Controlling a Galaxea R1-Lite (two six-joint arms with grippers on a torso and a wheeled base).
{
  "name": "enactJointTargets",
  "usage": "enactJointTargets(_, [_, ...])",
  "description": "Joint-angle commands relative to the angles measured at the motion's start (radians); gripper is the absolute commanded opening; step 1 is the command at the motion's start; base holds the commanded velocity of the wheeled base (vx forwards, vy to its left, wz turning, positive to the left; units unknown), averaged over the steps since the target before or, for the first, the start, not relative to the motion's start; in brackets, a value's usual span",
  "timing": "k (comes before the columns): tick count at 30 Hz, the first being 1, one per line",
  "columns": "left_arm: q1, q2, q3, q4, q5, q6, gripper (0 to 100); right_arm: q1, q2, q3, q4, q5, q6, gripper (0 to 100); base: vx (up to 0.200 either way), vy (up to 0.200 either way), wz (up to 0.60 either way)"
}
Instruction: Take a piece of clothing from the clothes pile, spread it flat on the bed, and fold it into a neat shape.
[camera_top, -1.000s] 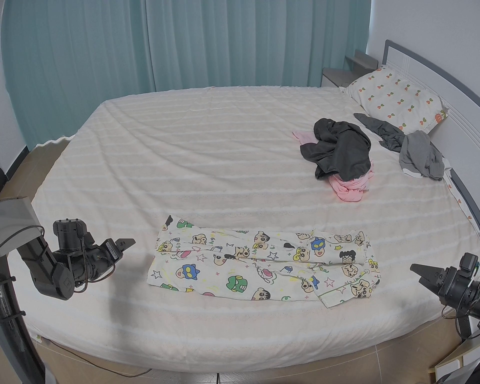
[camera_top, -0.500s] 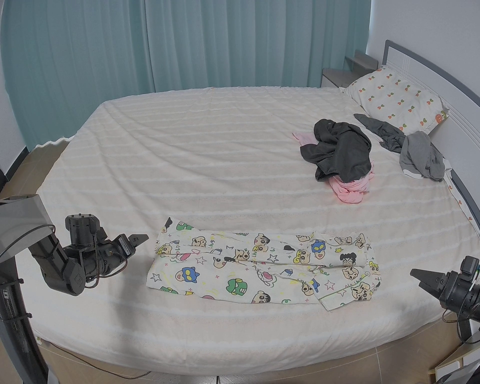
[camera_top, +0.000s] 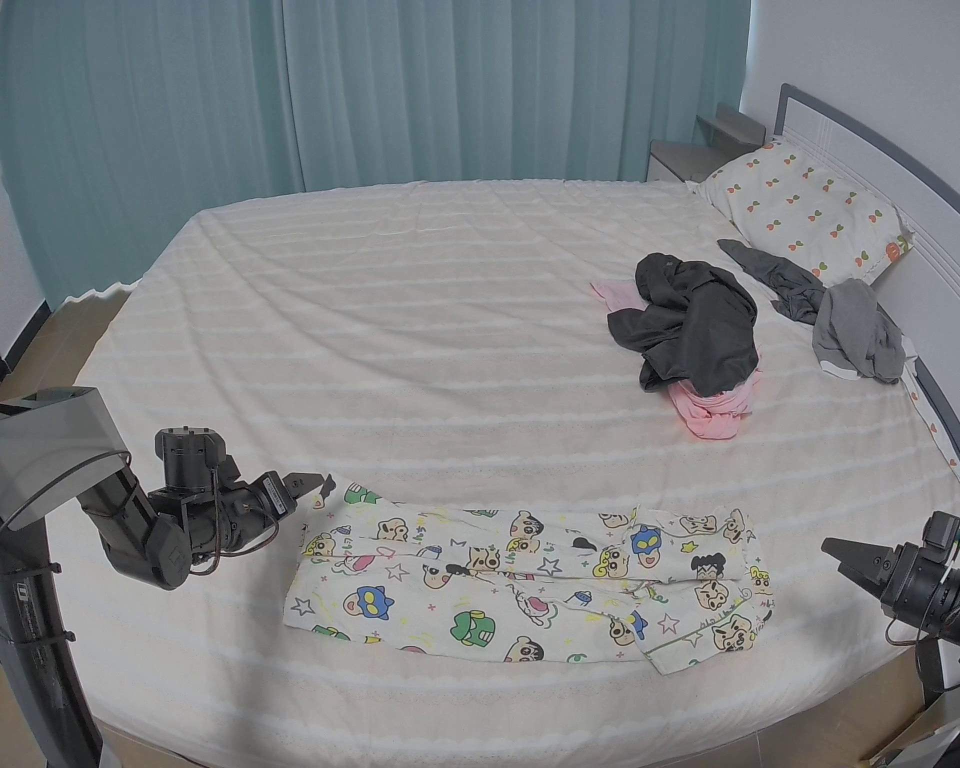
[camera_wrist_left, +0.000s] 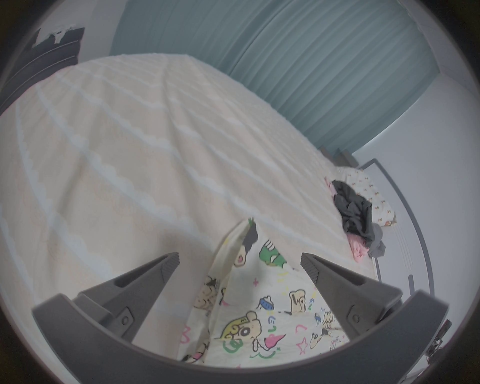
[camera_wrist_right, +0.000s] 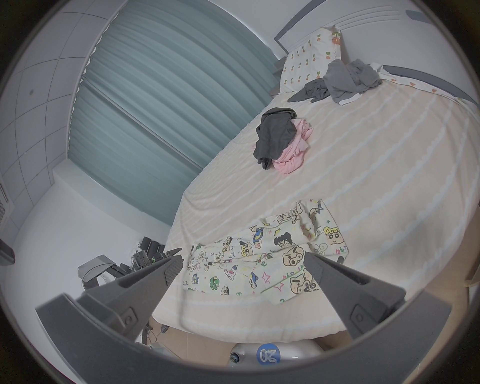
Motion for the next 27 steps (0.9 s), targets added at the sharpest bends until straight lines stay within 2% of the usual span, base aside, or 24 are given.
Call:
enactJointTargets(1, [-0.035,-0.007,-0.051,0.090,-0.010,0.003,100,0.000,0.004,0.018,0.001,0.004,0.000,100,0.000,0.000,0.00])
enactJointTargets(4, [-0.042,-0.020,-0.135,0.255,-0.033,0.014,100,0.000,0.002,0.018,0.001,0.004,0.000,100,0.000,0.000,0.00])
enactJointTargets(5, [-0.042,-0.020,-0.141,0.269,-0.036,0.018,100,0.000,0.002,0.018,0.001,0.004,0.000,100,0.000,0.000,0.00])
enactJointTargets(8, [-0.042,-0.014,-0.194,0.383,-0.067,0.080,100,0.000,0.004,0.018,0.003,0.004,0.000,100,0.000,0.000,0.00])
enactJointTargets(24, [-0.073,0.023,-0.227,0.404,-0.069,0.096,100,0.000,0.005,0.018,0.030,0.005,-0.029,100,0.000,0.000,0.00])
enactJointTargets(25, [-0.073,0.029,-0.227,0.406,-0.069,0.096,0,0.000,0.005,0.018,0.030,0.005,-0.029,100,0.000,0.000,0.00])
enactJointTargets(27, [-0.071,0.038,-0.226,0.406,-0.069,0.095,0,0.000,0.005,0.018,0.030,0.005,-0.029,100,0.000,0.000,0.00])
